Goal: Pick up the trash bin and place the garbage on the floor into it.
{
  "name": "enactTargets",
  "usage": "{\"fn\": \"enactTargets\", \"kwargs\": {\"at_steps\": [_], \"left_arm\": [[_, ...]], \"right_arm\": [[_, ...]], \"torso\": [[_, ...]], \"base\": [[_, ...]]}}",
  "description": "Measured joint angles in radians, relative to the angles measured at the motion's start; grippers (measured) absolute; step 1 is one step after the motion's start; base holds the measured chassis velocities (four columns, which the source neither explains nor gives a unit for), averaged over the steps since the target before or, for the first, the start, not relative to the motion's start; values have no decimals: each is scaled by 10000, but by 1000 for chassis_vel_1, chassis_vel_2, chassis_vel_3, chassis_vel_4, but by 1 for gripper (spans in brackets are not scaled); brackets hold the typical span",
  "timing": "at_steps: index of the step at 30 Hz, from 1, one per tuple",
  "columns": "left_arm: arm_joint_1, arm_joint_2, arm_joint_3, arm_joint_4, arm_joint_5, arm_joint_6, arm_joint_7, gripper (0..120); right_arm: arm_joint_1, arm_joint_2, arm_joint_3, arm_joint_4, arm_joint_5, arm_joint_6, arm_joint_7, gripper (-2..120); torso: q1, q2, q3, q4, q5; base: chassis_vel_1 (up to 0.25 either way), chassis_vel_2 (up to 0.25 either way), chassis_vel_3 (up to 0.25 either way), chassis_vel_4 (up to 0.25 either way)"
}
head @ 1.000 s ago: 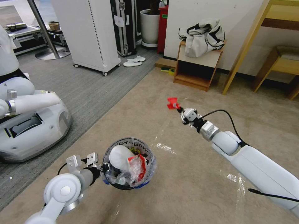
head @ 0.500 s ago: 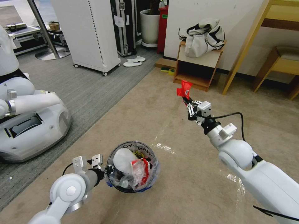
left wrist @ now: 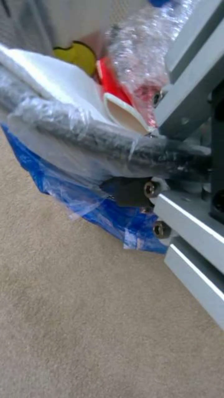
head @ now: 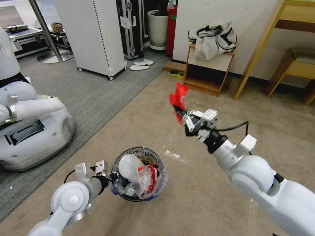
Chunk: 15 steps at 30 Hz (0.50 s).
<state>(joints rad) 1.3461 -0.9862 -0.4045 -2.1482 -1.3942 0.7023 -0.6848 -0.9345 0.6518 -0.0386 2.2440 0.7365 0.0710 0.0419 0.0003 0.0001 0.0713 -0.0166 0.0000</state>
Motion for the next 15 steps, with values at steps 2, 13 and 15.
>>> {"fn": "enactTargets", "kwargs": {"at_steps": [2, 13, 15], "left_arm": [[0, -7, 24, -22, -6, 0, -40, 0], [-246, -59, 706, -389, -211, 121, -439, 0], [-277, -83, 846, -458, -299, 189, -537, 0]], "right_arm": [[-32, -11, -150, 53, 47, -17, -1, 0], [-569, 287, -913, 157, 272, -238, -345, 0], [-792, 354, -913, 65, 66, -205, -433, 0]], "torso": [[0, 0, 1, -1, 0], [0, 0, 1, 1, 0], [0, 0, 0, 1, 0]], "base": [[0, 0, 0, 0], [0, 0, 0, 0], [0, 0, 0, 0]]}}
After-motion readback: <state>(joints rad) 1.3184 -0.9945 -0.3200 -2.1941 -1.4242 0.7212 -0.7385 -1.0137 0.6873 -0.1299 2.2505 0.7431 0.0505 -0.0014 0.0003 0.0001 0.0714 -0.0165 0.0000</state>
